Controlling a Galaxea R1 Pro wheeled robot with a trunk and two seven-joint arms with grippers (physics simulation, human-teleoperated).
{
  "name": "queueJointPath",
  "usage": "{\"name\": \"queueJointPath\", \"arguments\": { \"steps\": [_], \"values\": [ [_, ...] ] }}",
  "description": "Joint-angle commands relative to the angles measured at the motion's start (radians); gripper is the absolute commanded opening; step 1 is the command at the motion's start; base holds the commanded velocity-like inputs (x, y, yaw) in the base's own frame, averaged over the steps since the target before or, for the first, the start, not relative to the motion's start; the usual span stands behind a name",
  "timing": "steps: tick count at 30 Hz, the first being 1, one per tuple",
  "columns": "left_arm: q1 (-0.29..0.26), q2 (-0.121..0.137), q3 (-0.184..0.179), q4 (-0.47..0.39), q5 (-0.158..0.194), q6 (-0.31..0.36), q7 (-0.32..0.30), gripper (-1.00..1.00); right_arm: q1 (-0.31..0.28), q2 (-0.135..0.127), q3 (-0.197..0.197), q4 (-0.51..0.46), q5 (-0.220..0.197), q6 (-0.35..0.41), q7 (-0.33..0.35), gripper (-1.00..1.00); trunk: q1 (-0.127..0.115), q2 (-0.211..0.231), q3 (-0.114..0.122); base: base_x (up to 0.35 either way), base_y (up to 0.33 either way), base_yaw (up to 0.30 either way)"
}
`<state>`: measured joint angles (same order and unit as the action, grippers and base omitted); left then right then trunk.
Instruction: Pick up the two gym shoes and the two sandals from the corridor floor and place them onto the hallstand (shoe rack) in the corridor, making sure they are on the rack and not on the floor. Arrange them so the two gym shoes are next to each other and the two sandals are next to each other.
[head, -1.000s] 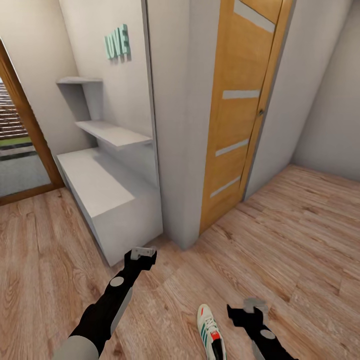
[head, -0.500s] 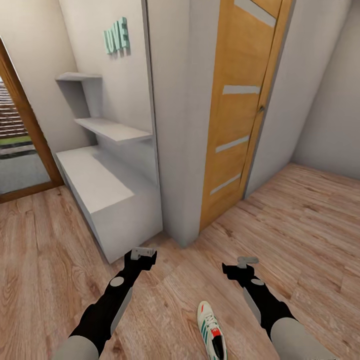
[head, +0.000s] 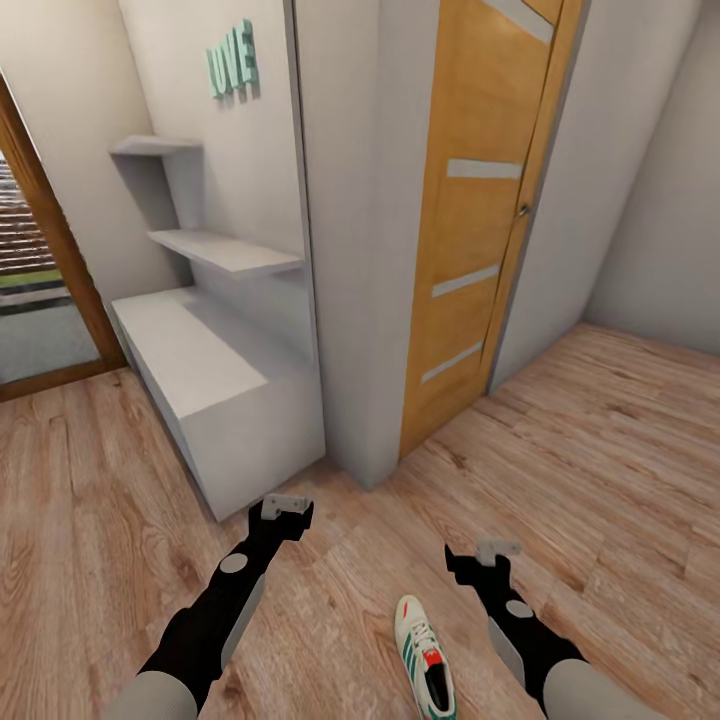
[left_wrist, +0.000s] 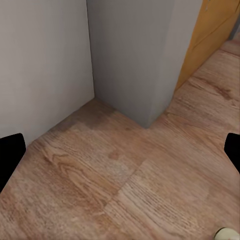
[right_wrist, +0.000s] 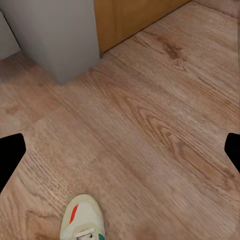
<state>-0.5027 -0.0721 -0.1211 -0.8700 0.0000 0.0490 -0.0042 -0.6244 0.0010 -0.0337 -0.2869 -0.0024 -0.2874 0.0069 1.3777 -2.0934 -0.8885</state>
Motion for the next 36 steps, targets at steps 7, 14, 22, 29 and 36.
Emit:
{"name": "queueJointPath", "arguments": {
  "steps": [7,14,22,29,36],
  "values": [
    [0.000,-0.001,-0.001,-0.003,0.000,0.006,0.000,1.00,-0.001,0.001,-0.003,0.030,0.003,-0.077,0.000,1.00,0.027,-0.050,-0.023,0.000,0.000,0.000],
    [0.000,-0.002,-0.002,-0.003,0.000,0.006,0.000,1.00,-0.001,0.001,-0.002,0.035,0.004,-0.087,0.000,1.00,0.054,-0.099,-0.045,0.000,0.000,0.000],
    [0.000,-0.003,-0.002,-0.003,0.000,0.006,0.000,1.00,-0.001,0.001,-0.002,0.035,0.002,-0.088,0.001,1.00,0.084,-0.155,-0.074,0.000,0.000,0.101],
    [0.000,-0.003,-0.002,-0.003,0.000,0.006,0.000,1.00,-0.001,0.000,-0.003,0.036,0.002,-0.088,0.002,1.00,0.103,-0.190,-0.098,0.000,0.000,0.203],
    [0.000,-0.003,-0.002,-0.004,0.000,0.005,0.000,1.00,-0.001,0.001,-0.003,0.037,0.002,-0.089,0.005,1.00,0.103,-0.190,-0.104,0.000,0.000,0.158]
  ]
}}
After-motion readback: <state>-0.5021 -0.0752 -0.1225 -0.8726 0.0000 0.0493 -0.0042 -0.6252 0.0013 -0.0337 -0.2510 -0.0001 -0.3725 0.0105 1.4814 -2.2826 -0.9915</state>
